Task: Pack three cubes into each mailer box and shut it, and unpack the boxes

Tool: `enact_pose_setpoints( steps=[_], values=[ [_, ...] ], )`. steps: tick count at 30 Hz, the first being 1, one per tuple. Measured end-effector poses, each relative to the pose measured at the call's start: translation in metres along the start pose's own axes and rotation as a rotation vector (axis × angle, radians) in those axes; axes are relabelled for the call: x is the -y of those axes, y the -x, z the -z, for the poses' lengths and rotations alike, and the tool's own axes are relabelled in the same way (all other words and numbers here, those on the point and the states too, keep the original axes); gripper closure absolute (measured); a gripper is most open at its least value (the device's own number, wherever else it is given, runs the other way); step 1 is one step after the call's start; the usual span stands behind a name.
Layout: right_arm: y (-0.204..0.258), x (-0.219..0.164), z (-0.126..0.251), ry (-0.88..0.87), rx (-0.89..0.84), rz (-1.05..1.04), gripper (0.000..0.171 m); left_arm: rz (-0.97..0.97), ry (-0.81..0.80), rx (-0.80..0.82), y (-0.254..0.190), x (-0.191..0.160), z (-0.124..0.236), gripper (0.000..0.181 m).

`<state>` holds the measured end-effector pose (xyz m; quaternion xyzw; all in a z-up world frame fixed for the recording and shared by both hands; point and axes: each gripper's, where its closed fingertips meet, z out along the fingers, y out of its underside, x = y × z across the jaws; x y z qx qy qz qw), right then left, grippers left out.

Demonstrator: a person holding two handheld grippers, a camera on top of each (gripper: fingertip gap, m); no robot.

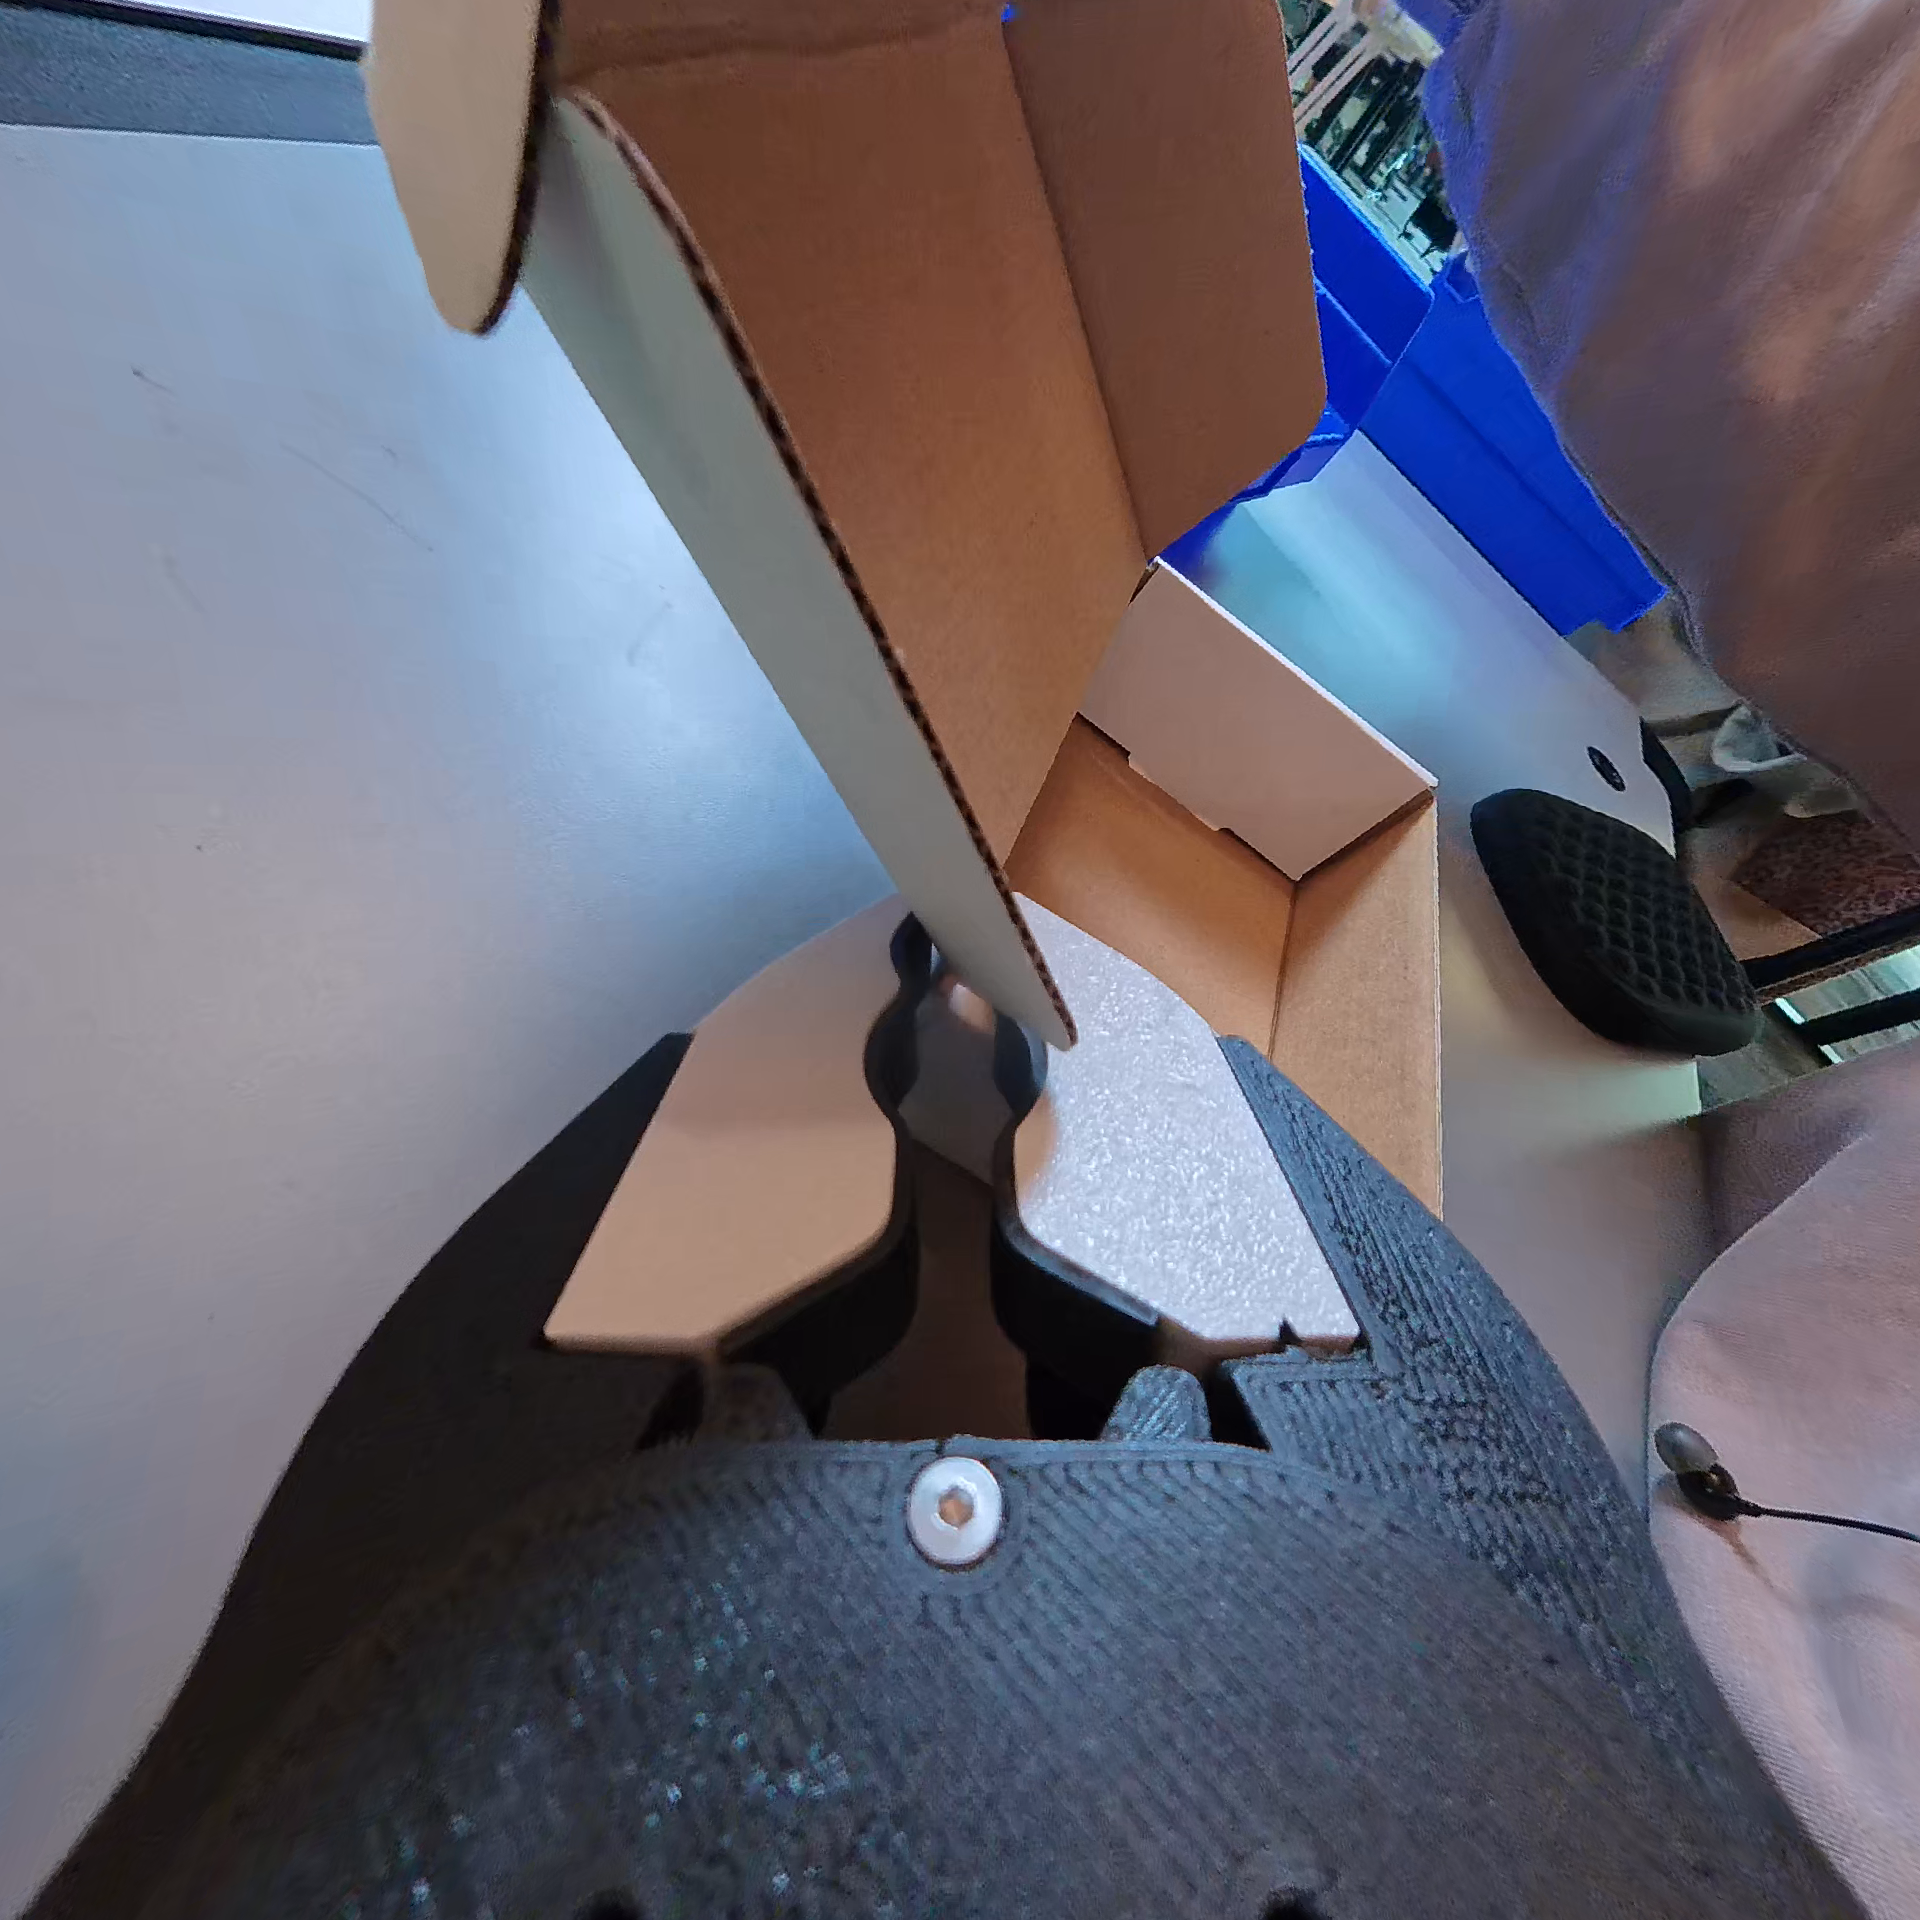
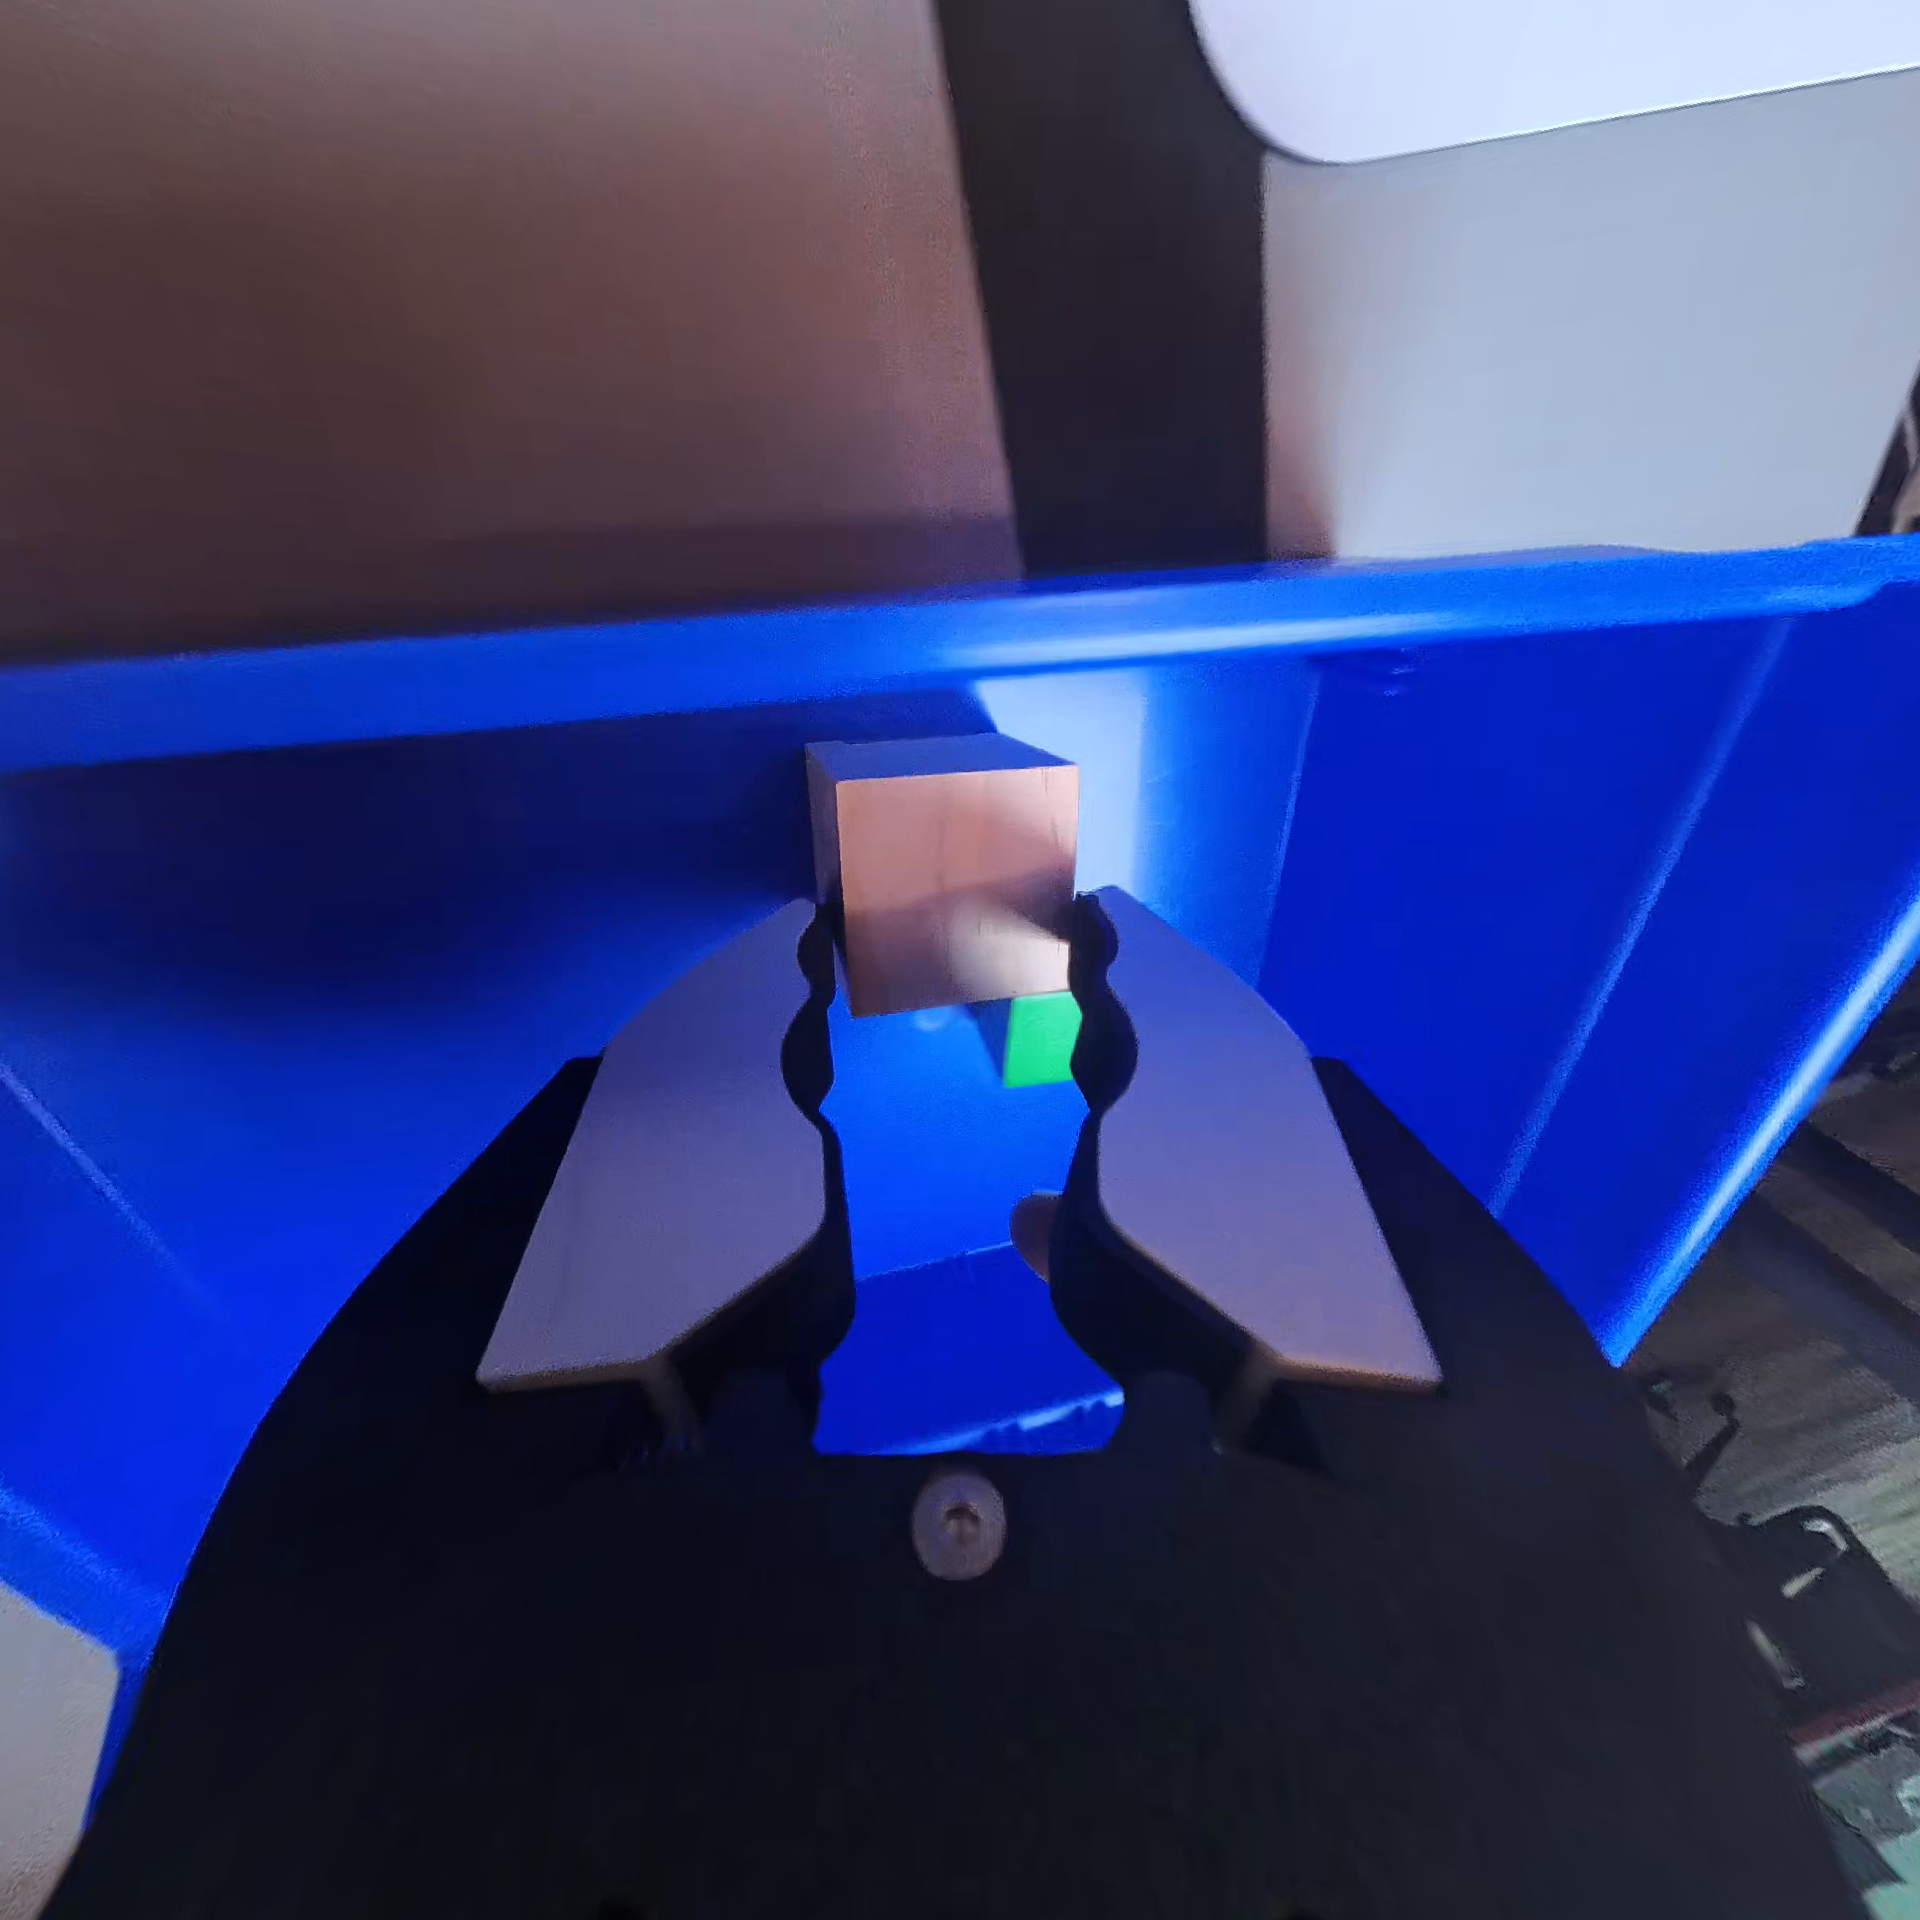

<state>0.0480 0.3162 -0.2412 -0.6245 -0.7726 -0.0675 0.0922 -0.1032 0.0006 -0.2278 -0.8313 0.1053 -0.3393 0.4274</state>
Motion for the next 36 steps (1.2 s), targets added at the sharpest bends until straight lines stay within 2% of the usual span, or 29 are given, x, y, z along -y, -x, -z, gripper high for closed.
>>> enact_pose_setpoints(
  steps=[1,7,11,13,15,18,23,25,28,31,34,36],
  values=[
    [0.011,-0.002,0.004,-0.002,0.008,0.020,0.128,-0.001,0.001,-0.002,-0.001,0.000,0.000,0.172],
    [0.070,-0.005,0.017,-0.028,0.070,0.058,0.128,-0.024,0.012,-0.006,-0.005,-0.002,-0.003,0.172],
    [0.080,-0.003,0.017,-0.058,0.084,0.062,0.125,-0.022,0.011,-0.004,-0.005,-0.002,-0.002,0.171],
    [0.076,0.001,0.022,-0.094,0.114,0.015,0.113,-0.018,0.010,-0.007,-0.004,-0.002,-0.002,0.171],
    [0.062,0.001,0.028,-0.132,0.130,-0.051,0.110,-0.017,0.009,-0.010,-0.005,-0.002,-0.002,0.171],
    [0.030,-0.006,0.029,-0.157,0.094,-0.124,0.113,-0.013,0.007,-0.018,-0.005,-0.002,-0.003,0.172],
    [0.030,-0.008,0.026,-0.225,0.304,-0.263,0.115,-0.002,0.006,-0.028,-0.005,-0.002,-0.002,0.171],
    [0.037,-0.010,0.024,-0.208,0.344,-0.253,0.117,0.003,0.005,-0.036,-0.005,-0.002,-0.002,0.172],
    [0.049,-0.011,0.018,-0.156,0.352,-0.211,0.108,0.007,0.004,-0.047,-0.005,-0.001,-0.003,0.172],
    [0.061,-0.011,0.019,-0.118,0.328,-0.136,0.115,0.012,0.005,-0.054,-0.005,-0.001,-0.003,0.172],
    [0.088,-0.014,0.014,-0.018,0.432,-0.167,0.122,0.009,0.006,-0.051,-0.005,-0.001,-0.003,0.172],
    [0.101,-0.005,0.013,-0.055,0.502,-0.207,0.125,0.005,0.008,-0.050,-0.006,-0.002,-0.003,0.172]
  ],
)
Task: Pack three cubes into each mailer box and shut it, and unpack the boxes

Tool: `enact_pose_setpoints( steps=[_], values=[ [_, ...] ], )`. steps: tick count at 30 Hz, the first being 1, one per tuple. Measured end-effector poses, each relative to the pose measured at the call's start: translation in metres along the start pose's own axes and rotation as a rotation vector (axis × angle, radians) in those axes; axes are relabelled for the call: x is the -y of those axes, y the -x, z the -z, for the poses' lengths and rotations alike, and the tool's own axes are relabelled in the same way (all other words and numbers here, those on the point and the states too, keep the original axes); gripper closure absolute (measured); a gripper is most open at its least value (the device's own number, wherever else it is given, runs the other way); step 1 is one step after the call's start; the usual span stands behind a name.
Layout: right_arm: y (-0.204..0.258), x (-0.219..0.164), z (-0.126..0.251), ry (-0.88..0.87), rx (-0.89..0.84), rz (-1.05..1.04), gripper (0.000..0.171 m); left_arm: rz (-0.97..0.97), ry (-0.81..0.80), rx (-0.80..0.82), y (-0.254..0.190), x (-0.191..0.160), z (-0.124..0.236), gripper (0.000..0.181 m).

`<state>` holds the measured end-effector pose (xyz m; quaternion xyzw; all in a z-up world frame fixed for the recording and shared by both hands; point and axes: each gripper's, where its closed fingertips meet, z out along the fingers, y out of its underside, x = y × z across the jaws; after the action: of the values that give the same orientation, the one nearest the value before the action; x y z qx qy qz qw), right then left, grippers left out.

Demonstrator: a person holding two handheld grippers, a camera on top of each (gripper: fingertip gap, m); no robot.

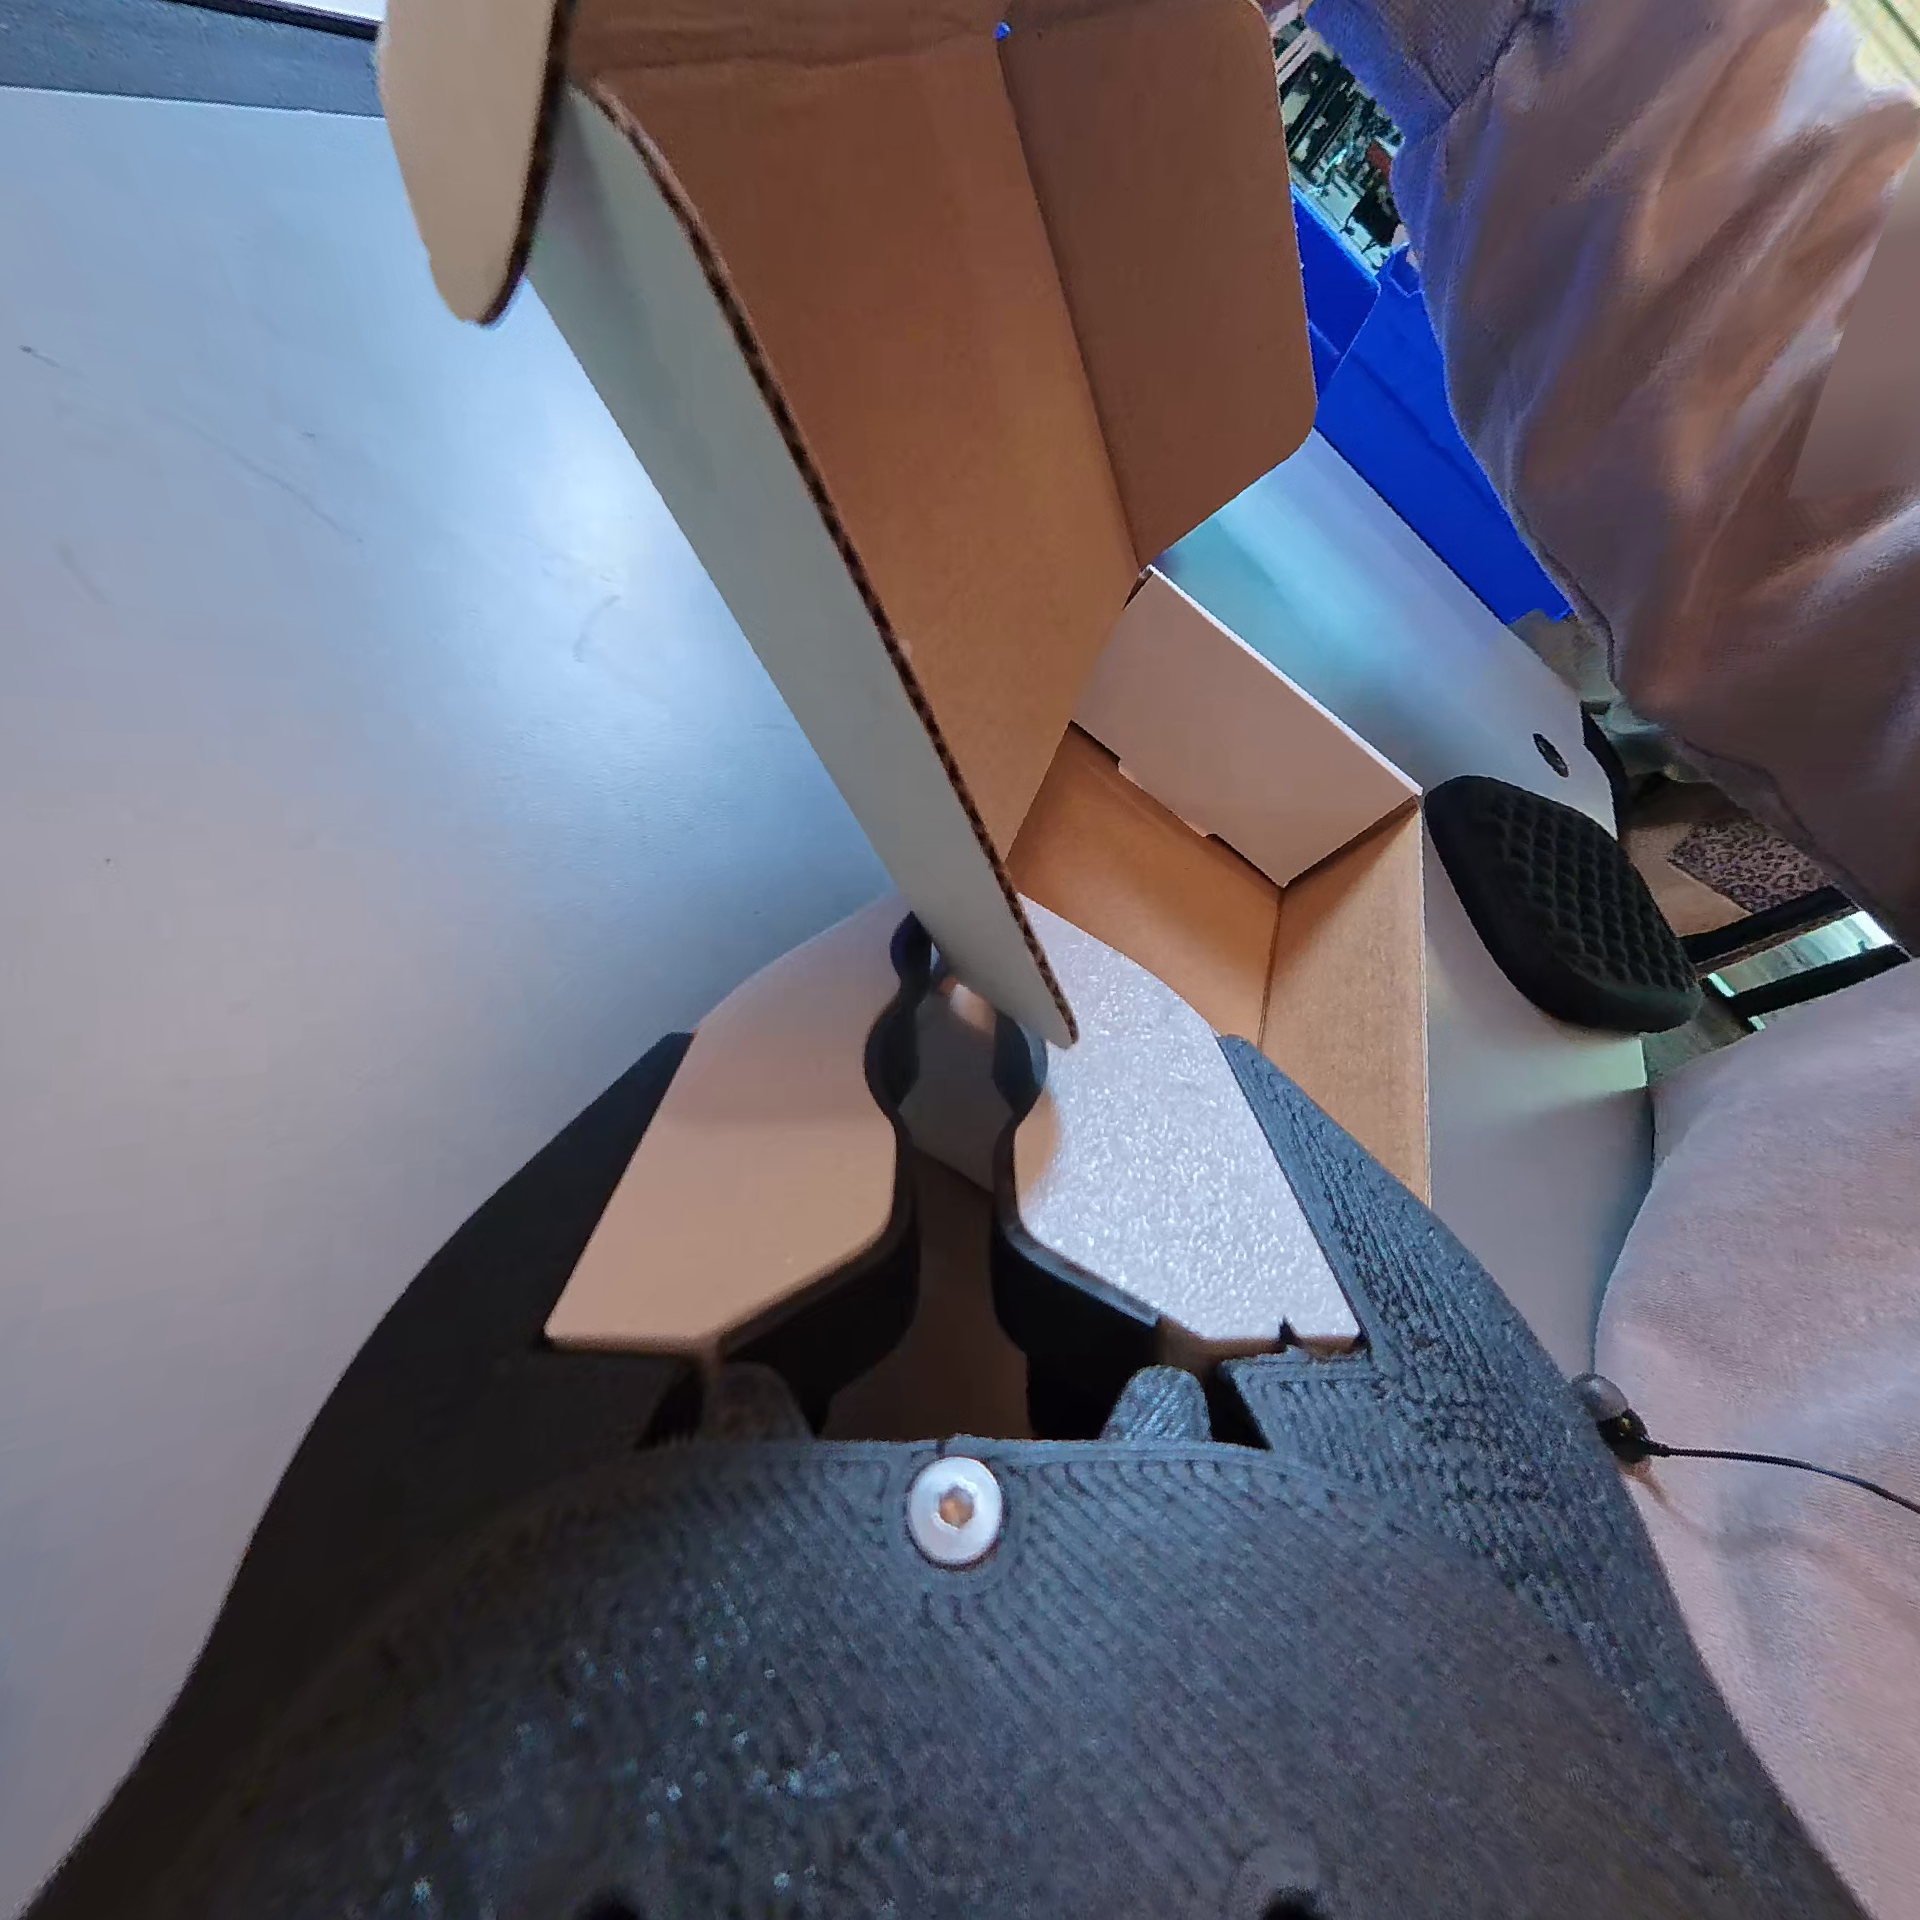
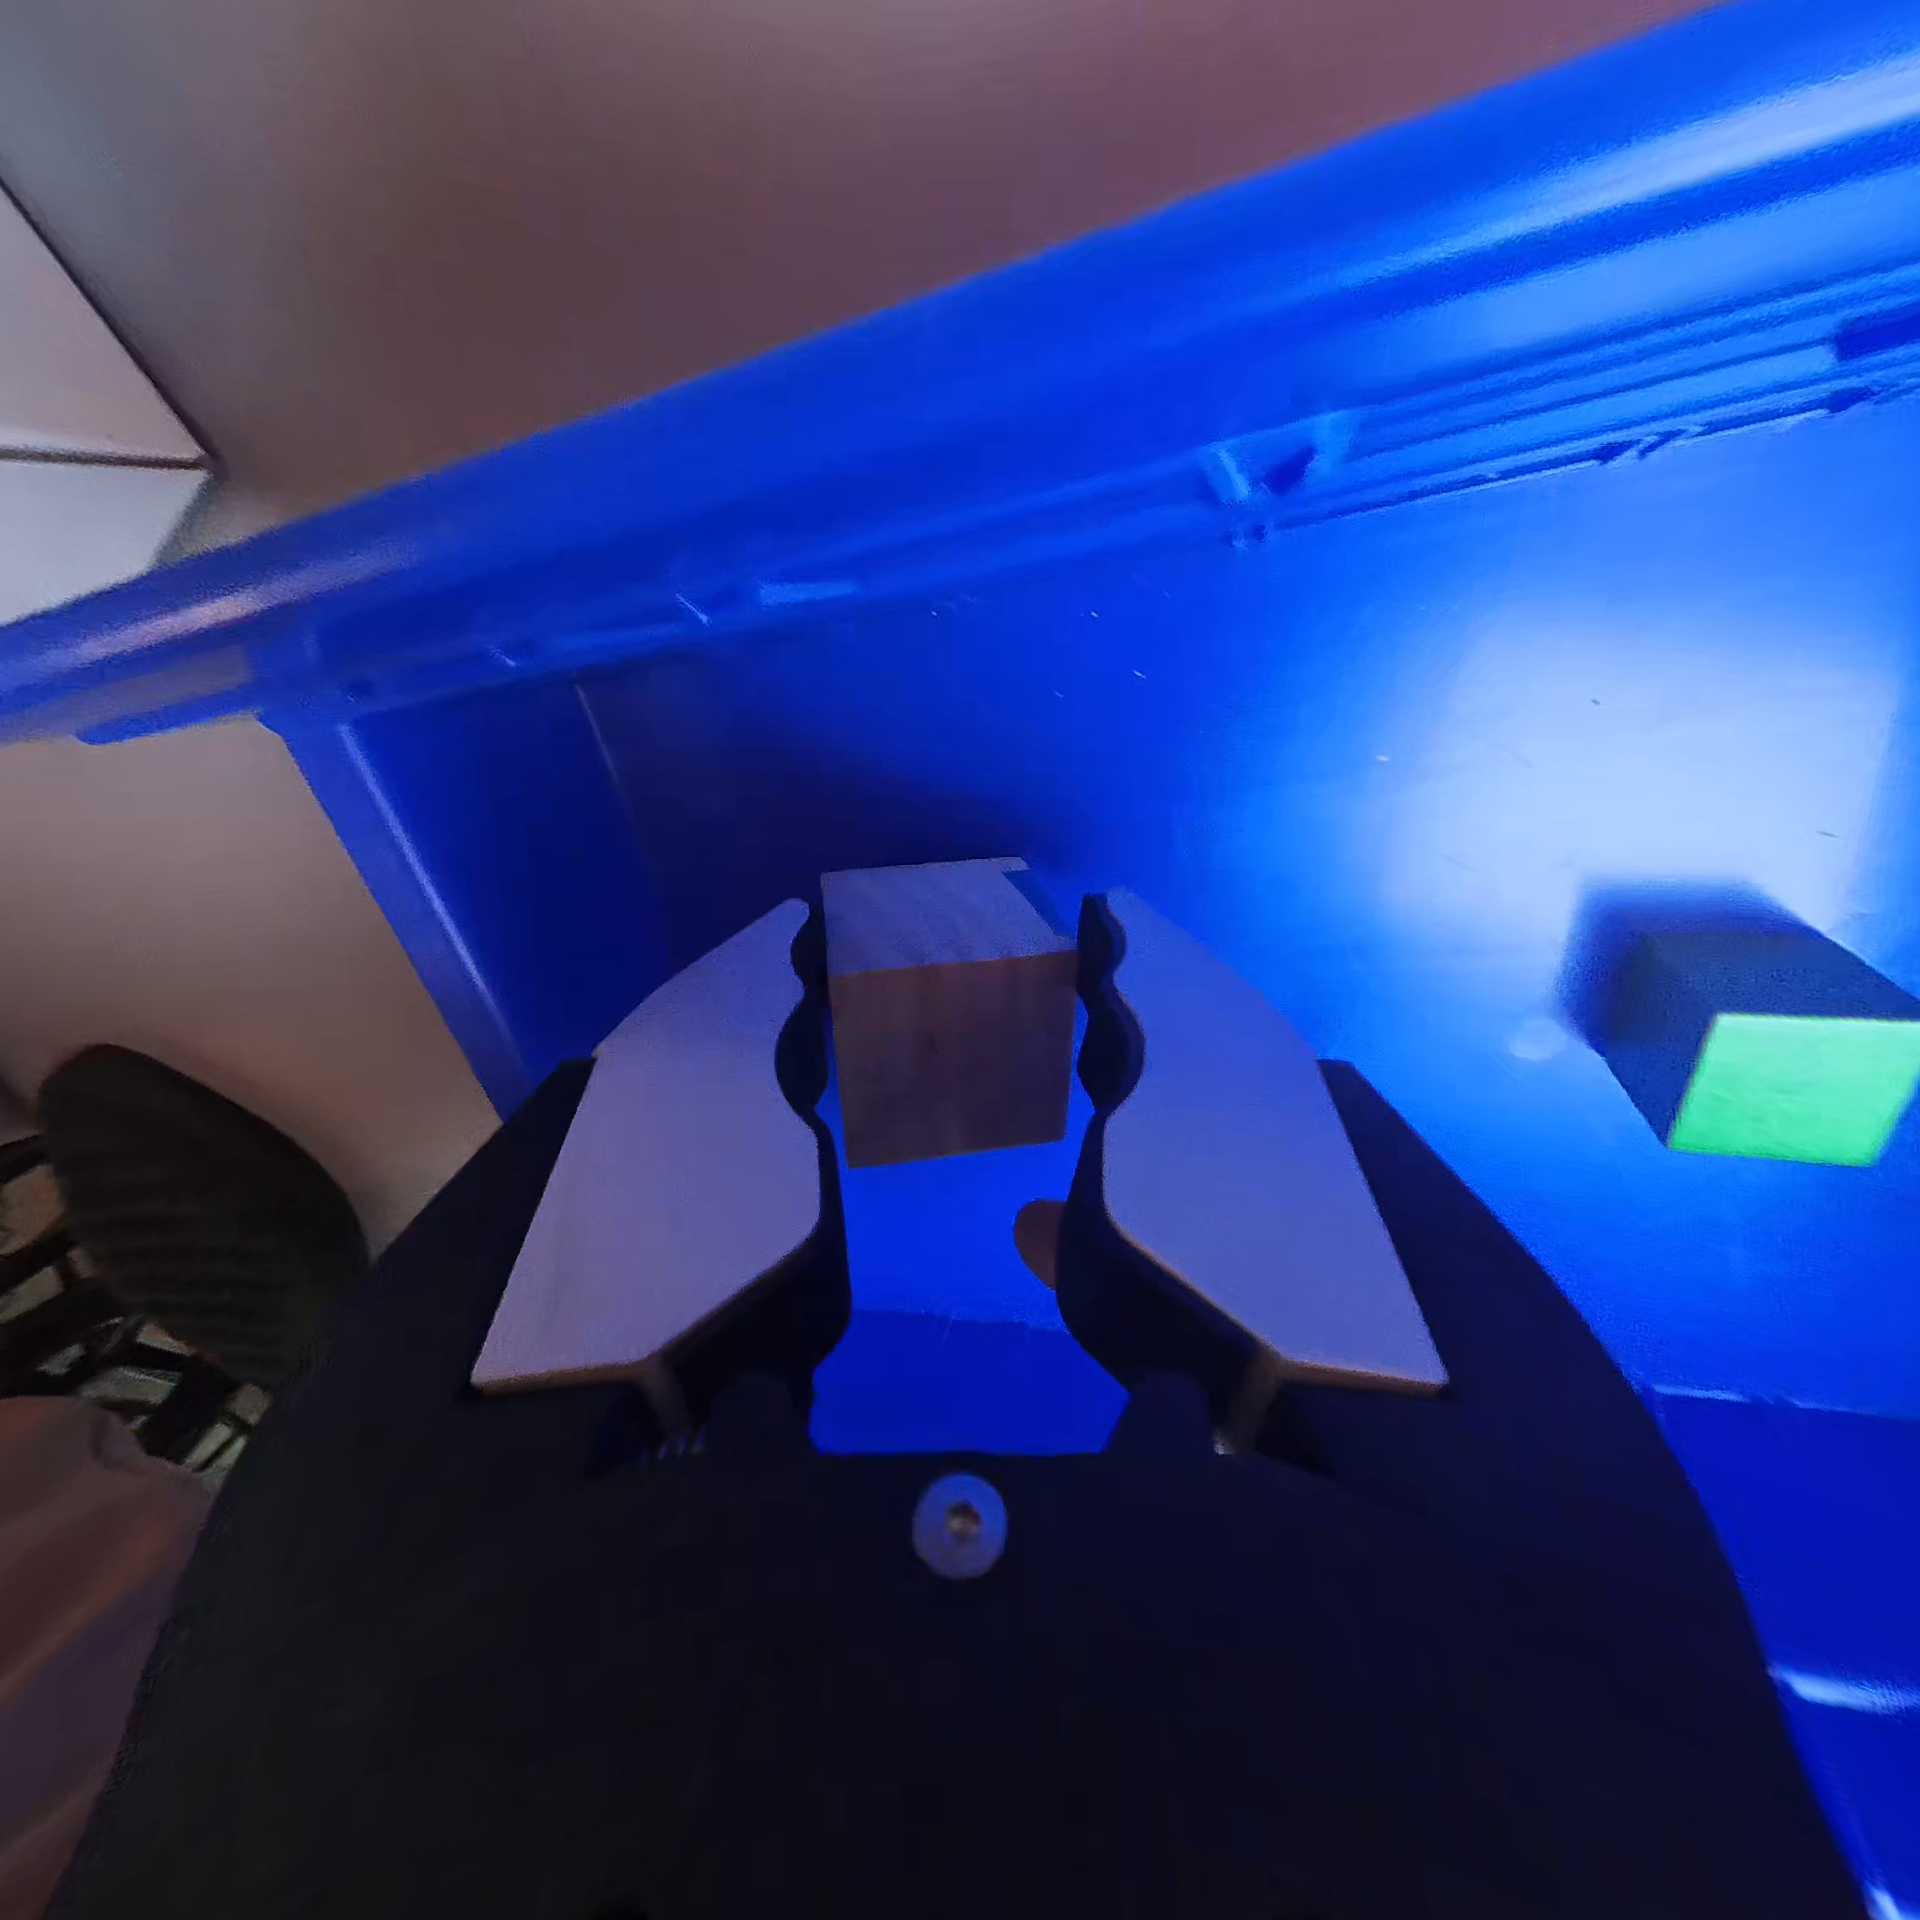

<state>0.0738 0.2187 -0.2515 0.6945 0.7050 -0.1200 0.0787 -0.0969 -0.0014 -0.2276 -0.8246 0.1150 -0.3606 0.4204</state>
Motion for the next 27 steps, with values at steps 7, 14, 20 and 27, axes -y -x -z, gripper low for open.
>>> enact_pose_setpoints(
  steps=[7,14,20,27],
  values=[
    [0.015,0.015,0.001,-0.126,0.092,0.012,0.126,-0.009,0.004,0.003,0.000,0.000,0.000,0.172],
    [0.017,0.029,-0.003,-0.137,-0.120,0.175,0.120,-0.009,0.004,0.001,-0.001,-0.001,0.000,0.172],
    [0.024,0.036,0.029,-0.233,-0.138,0.188,0.106,-0.008,0.004,0.000,-0.001,0.000,0.000,0.172],
    [-0.095,0.006,0.058,-0.131,-0.511,0.032,0.108,-0.014,0.006,-0.003,-0.002,-0.001,-0.001,0.172]
  ],
)
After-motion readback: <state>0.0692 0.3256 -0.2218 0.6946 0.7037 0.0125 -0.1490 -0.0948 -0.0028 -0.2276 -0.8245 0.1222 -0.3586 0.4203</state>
